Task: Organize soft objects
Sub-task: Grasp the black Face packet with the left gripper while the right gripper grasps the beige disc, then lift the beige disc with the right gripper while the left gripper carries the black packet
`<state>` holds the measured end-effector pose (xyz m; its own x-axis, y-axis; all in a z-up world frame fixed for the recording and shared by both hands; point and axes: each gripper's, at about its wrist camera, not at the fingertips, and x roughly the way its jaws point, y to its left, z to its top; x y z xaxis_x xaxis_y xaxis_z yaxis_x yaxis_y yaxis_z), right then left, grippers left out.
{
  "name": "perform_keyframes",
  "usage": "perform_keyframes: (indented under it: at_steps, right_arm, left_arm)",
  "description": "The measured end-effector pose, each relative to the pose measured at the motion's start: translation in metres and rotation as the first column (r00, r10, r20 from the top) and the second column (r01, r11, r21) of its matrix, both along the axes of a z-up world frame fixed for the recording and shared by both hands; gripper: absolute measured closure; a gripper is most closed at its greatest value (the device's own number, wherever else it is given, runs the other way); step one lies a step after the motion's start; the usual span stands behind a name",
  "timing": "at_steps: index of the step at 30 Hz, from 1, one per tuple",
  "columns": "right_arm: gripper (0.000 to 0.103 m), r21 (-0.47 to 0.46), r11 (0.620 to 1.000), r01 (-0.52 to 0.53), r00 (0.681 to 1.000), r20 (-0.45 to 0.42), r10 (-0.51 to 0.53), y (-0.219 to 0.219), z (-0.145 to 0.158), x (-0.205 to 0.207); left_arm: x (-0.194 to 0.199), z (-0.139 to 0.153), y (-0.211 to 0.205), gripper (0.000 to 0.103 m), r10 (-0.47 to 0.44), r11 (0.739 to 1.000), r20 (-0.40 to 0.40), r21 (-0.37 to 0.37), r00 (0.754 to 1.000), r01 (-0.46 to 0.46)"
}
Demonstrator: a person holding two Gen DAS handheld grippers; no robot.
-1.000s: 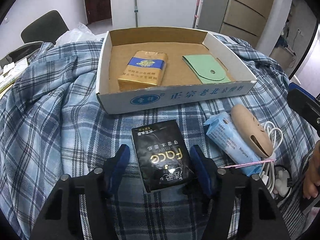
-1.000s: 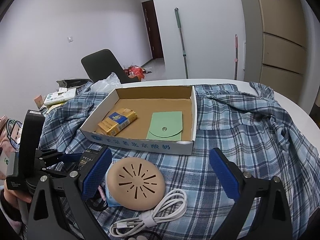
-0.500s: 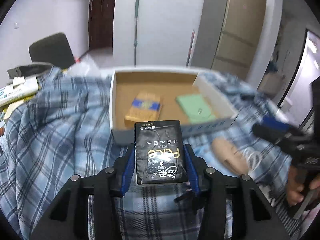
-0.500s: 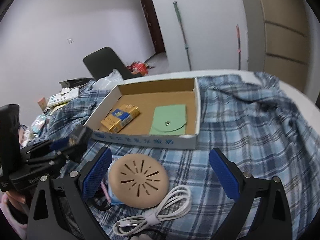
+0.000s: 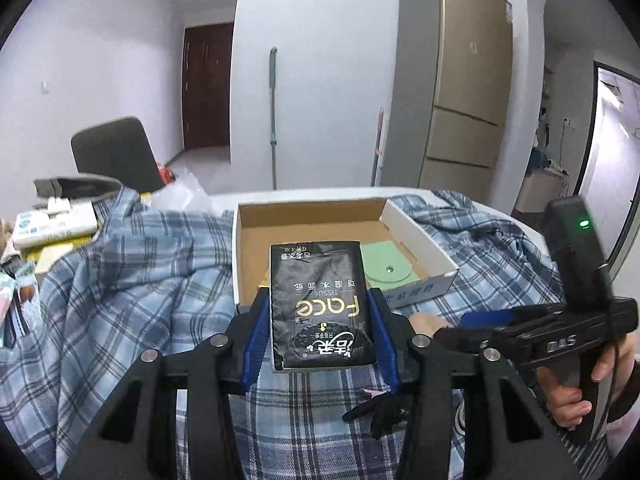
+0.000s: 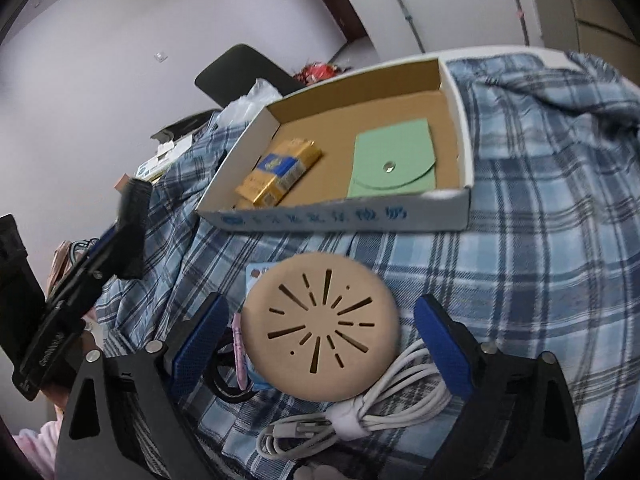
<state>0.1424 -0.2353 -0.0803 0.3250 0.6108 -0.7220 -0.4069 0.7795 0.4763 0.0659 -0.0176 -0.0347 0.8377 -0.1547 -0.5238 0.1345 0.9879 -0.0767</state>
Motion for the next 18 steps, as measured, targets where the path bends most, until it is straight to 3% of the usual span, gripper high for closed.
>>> perform_keyframes:
  at_steps: [4, 11, 18]
  right_arm:
    - [0.01, 0.003, 1.0, -0.016, 0.999, -0.029, 0.016, 0.004, -0.006, 0.003]
    - [0.024, 0.001, 1.0, -0.025, 1.0, -0.016, 0.025, 0.005, -0.005, 0.002]
    - [0.026, -0.011, 1.0, -0.022, 0.992, 0.121, 0.023, 0.004, 0.017, -0.012]
  left_arm:
    - [-0.006, 0.005, -0.002, 0.054, -0.005, 1.0, 0.039, 0.008, 0.999, 0.005]
    - [-0.007, 0.006, -0.001, 0.054, -0.008, 1.0, 0.041, 0.001, 0.999, 0.008]
    - [-0.011, 0.009, -0.001, 0.054, 0.005, 1.0, 0.07, 0.005, 0.998, -0.005]
